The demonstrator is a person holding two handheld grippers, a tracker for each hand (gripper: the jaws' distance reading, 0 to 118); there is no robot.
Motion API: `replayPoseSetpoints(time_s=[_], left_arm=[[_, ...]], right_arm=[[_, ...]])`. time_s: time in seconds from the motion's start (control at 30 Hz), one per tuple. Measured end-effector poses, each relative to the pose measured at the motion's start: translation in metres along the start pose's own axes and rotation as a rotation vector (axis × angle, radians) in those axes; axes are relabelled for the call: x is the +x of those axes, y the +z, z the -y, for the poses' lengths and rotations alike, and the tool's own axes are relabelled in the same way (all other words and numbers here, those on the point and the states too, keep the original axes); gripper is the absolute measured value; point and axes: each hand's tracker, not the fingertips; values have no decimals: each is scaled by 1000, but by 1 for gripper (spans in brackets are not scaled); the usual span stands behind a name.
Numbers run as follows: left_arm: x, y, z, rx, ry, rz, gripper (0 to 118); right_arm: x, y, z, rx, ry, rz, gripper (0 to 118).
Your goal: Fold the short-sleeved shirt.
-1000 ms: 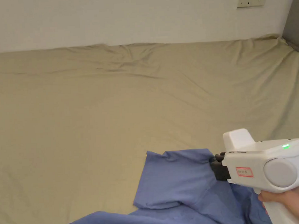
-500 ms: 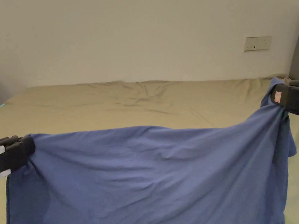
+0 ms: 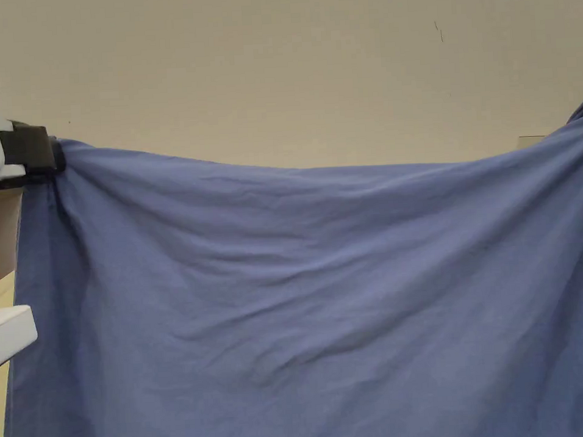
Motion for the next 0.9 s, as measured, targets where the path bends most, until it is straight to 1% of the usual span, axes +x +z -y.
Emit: replayPoseSetpoints(time_s=[0.1,0.2,0.43,0.5,0.53,0.73,0.9], left_arm=[[13,-20,-26,16,-18,-25,4],[34,-42,-47,41,-36,-39,4],[74,-106,-70,122,-112,-94,4],[88,-125,-72,158,-142,-177,4],[88,-134,-73,167,-146,-188,4],[101,-170,-69,190,-135,-167,4],[113,-196,-38,176,-160,-136,4]], right_arm=[[-4,-25,-21,20,-6,19,4],[-4,-56,-39,43,4,64,4],[-11,-117,-69,127,21,123,4],[-10,-131,-74,144,19,130,4],[-9,-137,-77,153,17,130,4],[2,-167,-81,209,-11,160,4],[19,-184,-56,206,-40,174,4]])
